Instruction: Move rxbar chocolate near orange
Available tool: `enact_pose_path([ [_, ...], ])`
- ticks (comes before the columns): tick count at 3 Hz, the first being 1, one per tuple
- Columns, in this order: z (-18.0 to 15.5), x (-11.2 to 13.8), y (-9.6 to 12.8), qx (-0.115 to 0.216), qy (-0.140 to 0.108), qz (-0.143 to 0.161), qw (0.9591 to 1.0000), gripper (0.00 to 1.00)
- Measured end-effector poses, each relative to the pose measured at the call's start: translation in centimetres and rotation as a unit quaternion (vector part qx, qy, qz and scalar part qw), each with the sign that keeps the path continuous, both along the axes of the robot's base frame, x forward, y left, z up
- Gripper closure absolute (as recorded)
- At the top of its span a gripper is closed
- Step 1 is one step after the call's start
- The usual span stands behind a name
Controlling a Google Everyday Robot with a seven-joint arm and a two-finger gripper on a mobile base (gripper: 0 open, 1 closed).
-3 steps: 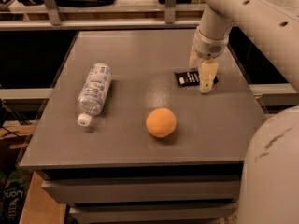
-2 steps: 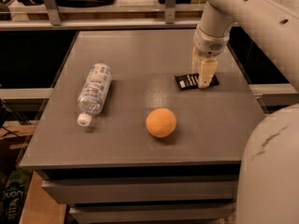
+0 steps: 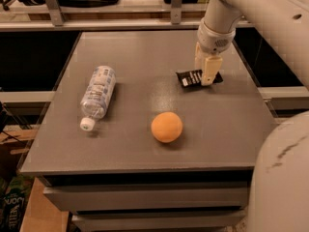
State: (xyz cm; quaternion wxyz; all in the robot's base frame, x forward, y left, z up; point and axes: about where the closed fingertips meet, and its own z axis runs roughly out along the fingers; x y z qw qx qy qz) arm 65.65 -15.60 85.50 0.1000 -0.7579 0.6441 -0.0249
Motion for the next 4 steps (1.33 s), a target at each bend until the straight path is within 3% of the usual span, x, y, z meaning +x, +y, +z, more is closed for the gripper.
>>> enact_pose_path([
  [1,2.3,-1.0,1.1,0.011,-0.02,0.033,0.9992,1.0],
  [2,3.6,-3.3,1.4,0.015,-0.017,0.069,0.9974,1.0],
  [3,3.5,-5.9,0.3,0.017,0.002,0.081,0.9966,1.0],
  [4,3.0,-8.0,-1.1,0.017,0.022,0.066,0.9975,1.0],
])
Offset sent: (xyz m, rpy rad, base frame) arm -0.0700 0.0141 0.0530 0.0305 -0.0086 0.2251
